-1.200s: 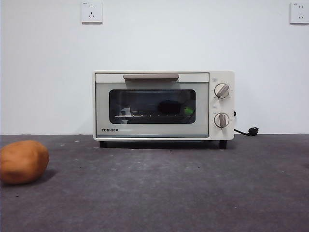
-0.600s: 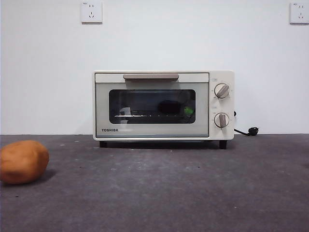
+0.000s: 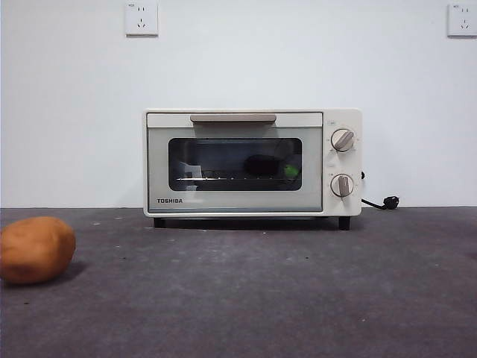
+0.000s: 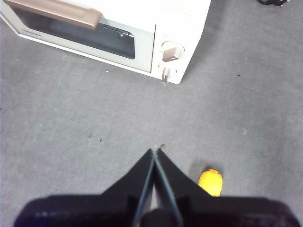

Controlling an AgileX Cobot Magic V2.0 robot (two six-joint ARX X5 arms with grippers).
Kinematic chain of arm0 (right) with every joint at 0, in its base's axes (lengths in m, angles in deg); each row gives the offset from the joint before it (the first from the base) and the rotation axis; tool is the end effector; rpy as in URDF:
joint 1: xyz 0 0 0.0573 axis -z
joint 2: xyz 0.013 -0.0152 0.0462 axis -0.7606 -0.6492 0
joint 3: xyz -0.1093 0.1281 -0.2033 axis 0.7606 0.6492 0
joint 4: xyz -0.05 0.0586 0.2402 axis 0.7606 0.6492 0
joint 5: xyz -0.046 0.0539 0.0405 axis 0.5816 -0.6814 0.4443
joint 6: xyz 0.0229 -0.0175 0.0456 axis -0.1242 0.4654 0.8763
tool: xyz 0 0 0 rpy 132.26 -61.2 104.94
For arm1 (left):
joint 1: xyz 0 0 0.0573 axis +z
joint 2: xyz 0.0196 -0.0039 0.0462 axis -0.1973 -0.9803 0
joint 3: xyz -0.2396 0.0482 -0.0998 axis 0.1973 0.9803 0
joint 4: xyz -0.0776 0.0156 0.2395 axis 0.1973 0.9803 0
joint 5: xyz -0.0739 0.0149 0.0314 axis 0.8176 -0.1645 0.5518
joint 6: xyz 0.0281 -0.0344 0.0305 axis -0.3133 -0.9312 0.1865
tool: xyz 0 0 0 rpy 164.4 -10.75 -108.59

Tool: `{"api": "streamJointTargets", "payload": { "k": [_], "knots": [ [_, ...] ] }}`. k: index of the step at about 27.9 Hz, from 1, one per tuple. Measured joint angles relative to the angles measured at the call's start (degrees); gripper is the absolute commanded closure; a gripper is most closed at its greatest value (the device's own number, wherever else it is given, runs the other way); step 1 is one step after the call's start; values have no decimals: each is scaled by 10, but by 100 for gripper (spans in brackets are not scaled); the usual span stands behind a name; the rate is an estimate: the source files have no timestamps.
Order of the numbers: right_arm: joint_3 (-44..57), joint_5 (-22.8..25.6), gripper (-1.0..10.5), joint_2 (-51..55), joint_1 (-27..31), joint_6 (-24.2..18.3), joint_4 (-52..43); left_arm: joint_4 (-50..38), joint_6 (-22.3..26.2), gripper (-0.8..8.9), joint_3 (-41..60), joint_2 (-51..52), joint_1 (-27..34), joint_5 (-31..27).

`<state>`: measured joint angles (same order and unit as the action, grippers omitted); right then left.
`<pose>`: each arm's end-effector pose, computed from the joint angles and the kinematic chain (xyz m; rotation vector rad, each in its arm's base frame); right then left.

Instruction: Take the eggplant from the table,put the eggplant in the oven

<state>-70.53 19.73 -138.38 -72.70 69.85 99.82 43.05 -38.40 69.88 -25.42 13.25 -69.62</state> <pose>0.2447 0.1007 0.4539 -0.2493 0.8640 0.2558 0.0955 -0.0006 0.1503 0.0107 0.2570 -0.1012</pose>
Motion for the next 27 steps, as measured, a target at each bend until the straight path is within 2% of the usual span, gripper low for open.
{"api": "streamJointTargets", "payload": {
  "k": [5,9,16,27],
  "knots": [
    [0,1,946,0,0,0,0,0,0,817,0,-5,0,0],
    [0,36,946,7,4,-1,0,0,0,818,0,-5,0,0],
    [0,28,946,157,9,2,0,0,0,817,0,-5,0,0],
    [0,34,946,319,116,2,0,0,0,817,0,-5,0,0]
  ]
}}
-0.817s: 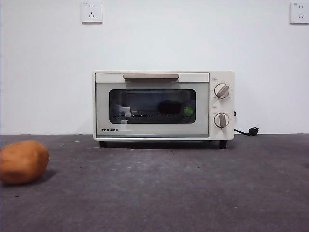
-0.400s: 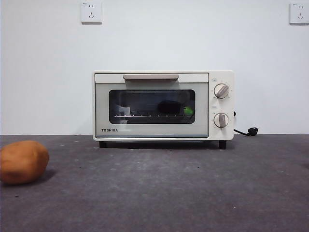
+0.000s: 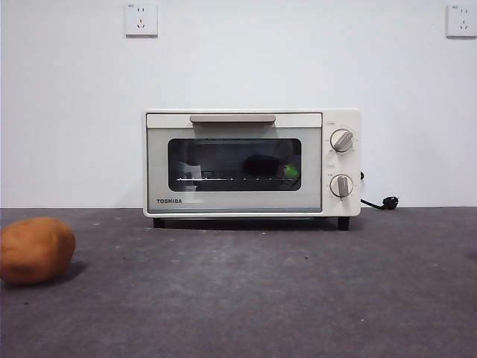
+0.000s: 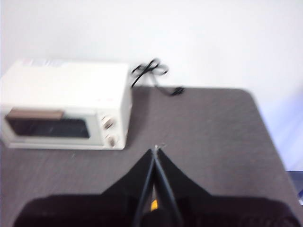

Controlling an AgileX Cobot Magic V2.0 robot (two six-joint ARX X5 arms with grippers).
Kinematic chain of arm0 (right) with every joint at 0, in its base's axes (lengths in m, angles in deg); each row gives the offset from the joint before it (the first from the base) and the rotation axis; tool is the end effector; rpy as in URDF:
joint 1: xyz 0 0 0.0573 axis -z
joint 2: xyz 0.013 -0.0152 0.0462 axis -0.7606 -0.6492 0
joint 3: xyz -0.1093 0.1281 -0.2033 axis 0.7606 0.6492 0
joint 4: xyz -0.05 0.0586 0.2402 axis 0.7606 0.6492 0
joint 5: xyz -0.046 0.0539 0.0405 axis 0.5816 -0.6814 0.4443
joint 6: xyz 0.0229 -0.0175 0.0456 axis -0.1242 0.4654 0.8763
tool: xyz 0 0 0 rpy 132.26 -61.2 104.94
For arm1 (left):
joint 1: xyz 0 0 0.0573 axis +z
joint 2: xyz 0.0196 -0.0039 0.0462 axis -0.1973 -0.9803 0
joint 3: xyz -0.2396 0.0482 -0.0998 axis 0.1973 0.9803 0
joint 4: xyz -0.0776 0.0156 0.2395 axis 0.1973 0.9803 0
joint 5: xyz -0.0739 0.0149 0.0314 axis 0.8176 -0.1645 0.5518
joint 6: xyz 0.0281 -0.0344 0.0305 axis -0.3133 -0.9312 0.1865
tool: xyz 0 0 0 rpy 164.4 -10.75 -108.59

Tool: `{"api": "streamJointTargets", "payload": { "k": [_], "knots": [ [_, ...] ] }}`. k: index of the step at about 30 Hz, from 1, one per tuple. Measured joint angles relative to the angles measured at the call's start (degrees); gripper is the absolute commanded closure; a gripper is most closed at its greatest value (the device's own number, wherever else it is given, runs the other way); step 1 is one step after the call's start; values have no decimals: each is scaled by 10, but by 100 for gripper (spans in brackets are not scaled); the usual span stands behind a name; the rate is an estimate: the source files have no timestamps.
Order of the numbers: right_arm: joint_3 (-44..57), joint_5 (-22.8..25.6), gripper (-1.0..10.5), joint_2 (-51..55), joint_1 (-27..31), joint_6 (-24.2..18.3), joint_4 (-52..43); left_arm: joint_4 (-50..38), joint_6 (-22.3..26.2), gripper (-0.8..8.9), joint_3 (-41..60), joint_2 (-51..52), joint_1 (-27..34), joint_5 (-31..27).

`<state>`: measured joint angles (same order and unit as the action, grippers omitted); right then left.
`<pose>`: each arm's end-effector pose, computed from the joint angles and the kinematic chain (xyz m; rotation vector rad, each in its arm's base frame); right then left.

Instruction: Take the eggplant from the table,put the eggplant in the oven

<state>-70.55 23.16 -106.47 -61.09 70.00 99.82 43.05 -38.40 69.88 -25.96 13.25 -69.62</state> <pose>0.0423 0.0030 0.5304 -0.0746 0.3312 0.0082 0.0960 -0.0006 0.1496 0.0099 0.2664 -0.1013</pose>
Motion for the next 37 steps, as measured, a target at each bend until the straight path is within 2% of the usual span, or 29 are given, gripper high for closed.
{"api": "streamJointTargets", "payload": {
  "k": [9,14,20,30,37],
  "knots": [
    [5,2,946,108,50,-7,0,0,0,817,0,0,0,0],
    [60,2,946,165,68,-9,0,0,0,817,0,0,0,0],
    [216,-4,946,257,83,-9,-74,0,0,817,0,0,0,0],
    [548,-68,946,414,90,-8,-284,0,0,818,0,0,0,0],
    [742,-82,946,492,90,28,-440,0,0,817,0,0,0,0]
  ]
}}
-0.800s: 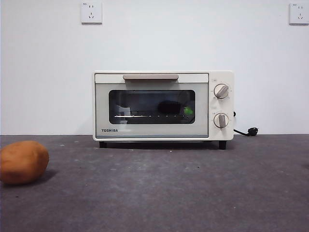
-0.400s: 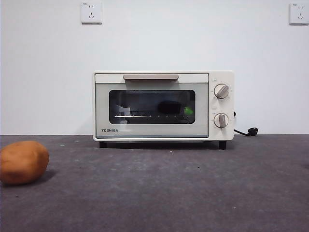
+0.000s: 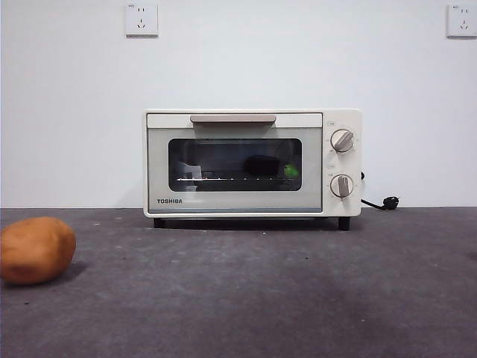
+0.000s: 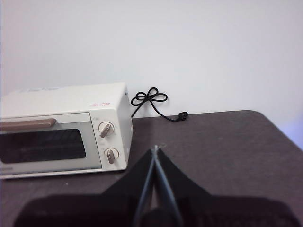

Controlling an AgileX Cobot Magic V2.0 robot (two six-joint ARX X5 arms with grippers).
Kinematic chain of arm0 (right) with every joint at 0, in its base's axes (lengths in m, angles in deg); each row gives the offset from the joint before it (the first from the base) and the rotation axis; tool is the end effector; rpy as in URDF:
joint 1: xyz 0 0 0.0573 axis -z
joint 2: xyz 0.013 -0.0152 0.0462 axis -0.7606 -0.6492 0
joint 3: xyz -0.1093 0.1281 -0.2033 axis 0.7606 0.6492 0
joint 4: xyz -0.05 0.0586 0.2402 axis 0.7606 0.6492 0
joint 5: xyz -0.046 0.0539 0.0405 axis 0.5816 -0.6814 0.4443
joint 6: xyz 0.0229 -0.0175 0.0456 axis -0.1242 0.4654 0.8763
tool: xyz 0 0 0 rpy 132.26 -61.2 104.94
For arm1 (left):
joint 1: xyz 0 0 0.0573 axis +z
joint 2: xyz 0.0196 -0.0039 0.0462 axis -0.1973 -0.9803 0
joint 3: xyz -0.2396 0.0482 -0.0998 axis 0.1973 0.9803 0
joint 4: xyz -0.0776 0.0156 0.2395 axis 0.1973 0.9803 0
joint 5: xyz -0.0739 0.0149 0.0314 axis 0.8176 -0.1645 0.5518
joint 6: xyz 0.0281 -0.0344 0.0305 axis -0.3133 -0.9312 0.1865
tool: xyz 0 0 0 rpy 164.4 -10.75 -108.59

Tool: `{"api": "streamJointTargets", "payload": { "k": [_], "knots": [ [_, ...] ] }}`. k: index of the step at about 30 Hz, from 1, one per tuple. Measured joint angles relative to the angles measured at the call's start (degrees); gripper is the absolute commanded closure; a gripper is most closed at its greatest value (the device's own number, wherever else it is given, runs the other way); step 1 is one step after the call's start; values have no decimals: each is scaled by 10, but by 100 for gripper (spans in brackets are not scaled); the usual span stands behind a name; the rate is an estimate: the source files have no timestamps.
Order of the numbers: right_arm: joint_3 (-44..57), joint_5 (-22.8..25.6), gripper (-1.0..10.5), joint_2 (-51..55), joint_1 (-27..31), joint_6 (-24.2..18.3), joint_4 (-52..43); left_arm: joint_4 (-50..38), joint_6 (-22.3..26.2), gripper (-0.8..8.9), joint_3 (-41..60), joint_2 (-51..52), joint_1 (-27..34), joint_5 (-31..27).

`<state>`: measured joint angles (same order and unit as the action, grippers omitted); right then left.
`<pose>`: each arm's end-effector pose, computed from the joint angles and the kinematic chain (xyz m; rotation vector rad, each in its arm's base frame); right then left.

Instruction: Take the eggplant from the table,put the eggplant in the oven

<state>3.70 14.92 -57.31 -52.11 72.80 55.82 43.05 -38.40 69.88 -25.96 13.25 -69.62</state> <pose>0.0275 -0.0001 0.3184 0.0404 0.0077 -0.0061 0.0960 -0.0006 0.1496 0.0099 0.2664 -0.1013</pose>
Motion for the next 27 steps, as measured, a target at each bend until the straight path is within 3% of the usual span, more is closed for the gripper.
{"api": "streamJointTargets", "payload": {
  "k": [13,27],
  "knots": [
    [263,0,946,63,0,39,-222,0,0,817,0,0,0,0],
    [380,0,946,63,0,42,-231,0,0,817,0,-2,0,0]
  ]
}}
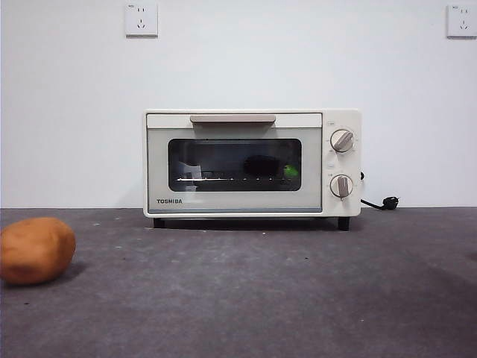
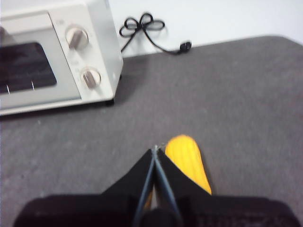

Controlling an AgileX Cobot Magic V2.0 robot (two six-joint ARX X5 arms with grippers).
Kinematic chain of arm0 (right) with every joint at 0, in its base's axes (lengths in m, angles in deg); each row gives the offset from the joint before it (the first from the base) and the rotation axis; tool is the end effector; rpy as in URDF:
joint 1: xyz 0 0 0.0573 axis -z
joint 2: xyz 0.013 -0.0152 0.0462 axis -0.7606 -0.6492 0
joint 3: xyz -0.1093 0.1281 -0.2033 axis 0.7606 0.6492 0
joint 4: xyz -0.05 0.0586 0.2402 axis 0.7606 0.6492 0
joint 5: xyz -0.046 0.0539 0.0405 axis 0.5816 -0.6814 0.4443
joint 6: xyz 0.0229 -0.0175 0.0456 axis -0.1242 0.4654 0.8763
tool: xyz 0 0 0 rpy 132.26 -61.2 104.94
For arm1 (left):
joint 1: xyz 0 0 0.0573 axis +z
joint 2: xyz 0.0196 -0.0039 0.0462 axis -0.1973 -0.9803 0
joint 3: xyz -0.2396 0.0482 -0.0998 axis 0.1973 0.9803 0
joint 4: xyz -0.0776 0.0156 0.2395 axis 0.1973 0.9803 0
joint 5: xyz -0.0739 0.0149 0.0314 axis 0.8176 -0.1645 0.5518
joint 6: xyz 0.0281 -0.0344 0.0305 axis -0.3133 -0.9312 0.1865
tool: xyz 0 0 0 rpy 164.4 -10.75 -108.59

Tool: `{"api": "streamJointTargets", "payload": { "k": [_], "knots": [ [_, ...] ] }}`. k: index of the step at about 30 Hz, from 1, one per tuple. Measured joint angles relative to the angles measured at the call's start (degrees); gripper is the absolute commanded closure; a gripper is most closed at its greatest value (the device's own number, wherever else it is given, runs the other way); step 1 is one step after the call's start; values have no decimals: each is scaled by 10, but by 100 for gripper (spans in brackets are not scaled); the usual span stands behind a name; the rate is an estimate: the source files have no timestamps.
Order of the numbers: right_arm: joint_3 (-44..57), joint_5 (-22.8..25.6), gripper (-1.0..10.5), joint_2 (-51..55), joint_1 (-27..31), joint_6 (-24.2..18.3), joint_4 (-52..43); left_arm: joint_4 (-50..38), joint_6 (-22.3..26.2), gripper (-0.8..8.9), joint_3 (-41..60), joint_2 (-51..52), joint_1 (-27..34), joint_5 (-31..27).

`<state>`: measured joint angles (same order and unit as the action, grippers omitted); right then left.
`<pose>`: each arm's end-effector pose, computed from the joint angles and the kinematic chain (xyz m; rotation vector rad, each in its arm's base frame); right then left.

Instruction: Take the eggplant from the table,put the eggplant in the oven

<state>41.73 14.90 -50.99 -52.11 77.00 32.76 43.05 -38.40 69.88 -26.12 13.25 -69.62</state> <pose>0.0951 0.0029 0.1566 0.1062 0.1581 -0.0147 0.0961 -0.0006 0.1494 0.0097 0.2692 -0.1013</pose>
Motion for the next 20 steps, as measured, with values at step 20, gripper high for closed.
{"api": "streamJointTargets", "payload": {
  "k": [20],
  "knots": [
    [6,-2,946,0,0,2,3,0,0,817,0,0,0,0]
  ]
}}
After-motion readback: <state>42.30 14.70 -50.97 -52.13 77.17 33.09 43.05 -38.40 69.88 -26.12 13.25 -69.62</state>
